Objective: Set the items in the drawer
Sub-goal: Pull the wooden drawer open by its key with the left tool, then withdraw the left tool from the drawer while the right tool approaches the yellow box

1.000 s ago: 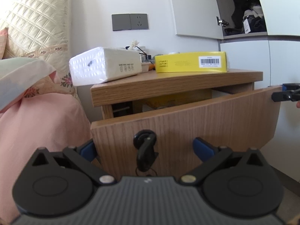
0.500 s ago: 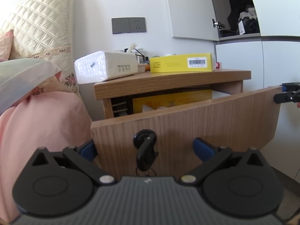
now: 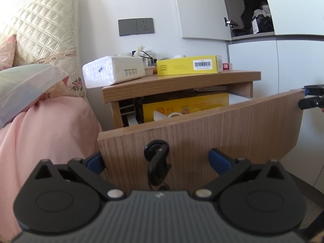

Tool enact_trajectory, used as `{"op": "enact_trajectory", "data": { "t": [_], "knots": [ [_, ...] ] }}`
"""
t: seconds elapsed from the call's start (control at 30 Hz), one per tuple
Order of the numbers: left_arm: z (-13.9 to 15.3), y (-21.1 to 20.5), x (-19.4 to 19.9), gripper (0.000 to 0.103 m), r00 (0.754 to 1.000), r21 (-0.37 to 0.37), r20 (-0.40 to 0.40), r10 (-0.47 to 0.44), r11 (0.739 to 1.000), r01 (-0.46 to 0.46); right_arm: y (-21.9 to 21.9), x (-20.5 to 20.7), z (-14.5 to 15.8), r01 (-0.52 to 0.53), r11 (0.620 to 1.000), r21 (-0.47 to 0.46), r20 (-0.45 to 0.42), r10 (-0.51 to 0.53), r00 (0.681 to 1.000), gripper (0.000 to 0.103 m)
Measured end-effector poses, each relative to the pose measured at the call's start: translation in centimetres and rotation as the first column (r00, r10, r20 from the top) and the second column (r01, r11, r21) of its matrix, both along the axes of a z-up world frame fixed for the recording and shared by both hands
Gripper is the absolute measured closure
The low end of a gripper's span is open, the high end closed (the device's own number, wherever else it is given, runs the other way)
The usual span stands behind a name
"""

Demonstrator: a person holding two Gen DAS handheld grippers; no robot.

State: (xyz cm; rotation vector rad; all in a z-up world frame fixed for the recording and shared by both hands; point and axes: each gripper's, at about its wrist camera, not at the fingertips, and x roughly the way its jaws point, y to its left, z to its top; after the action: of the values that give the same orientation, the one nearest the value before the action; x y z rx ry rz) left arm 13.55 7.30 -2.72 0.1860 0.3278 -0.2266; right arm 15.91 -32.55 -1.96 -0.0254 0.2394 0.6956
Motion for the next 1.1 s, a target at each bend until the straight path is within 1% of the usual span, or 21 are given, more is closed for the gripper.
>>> {"op": "enact_trajectory", "data": {
  "t": [0.43,0.5,0.7,0.8,0.93,1.03,1.1],
  "knots": [
    [0.1,-0.2,-1.3,0.000,1.000,0.017,-0.012,-0.001,1.000,0.002,-0.1,-1.2,0.1,-0.008,1.000,-0.006,-0.011,0.008,1.000,0.005],
    [0.2,-0.1,-1.3,0.000,1.000,0.019,-0.016,-0.008,1.000,0.008,0.2,-1.4,0.2,0.006,1.000,-0.029,-0.006,-0.006,1.000,0.005],
    [0.6,0.2,-1.4,0.000,1.000,0.000,-0.018,-0.016,1.000,0.016,0.2,-1.2,0.1,0.015,0.999,-0.036,0.001,-0.015,1.000,0.005],
    [0.7,0.3,-1.5,0.000,1.000,0.002,-0.016,-0.018,1.000,0.018,0.5,-1.3,0.1,0.042,0.998,-0.037,0.000,-0.042,0.999,0.005],
    [1.0,0.5,-1.9,0.000,1.000,-0.005,-0.013,-0.015,1.000,0.015,1.6,-1.6,-0.1,0.126,0.991,-0.045,-0.004,-0.126,0.992,0.006],
    [1.3,0.7,-2.2,0.000,1.000,-0.018,-0.004,-0.006,1.000,0.006,1.6,-1.5,0.1,0.145,0.989,-0.021,-0.007,-0.145,0.989,0.007],
    [1.6,0.9,-2.5,0.000,1.000,-0.031,0.008,0.008,0.999,-0.008,1.5,-1.6,0.3,0.154,0.988,-0.009,0.008,-0.154,0.988,0.008]
  ]
}}
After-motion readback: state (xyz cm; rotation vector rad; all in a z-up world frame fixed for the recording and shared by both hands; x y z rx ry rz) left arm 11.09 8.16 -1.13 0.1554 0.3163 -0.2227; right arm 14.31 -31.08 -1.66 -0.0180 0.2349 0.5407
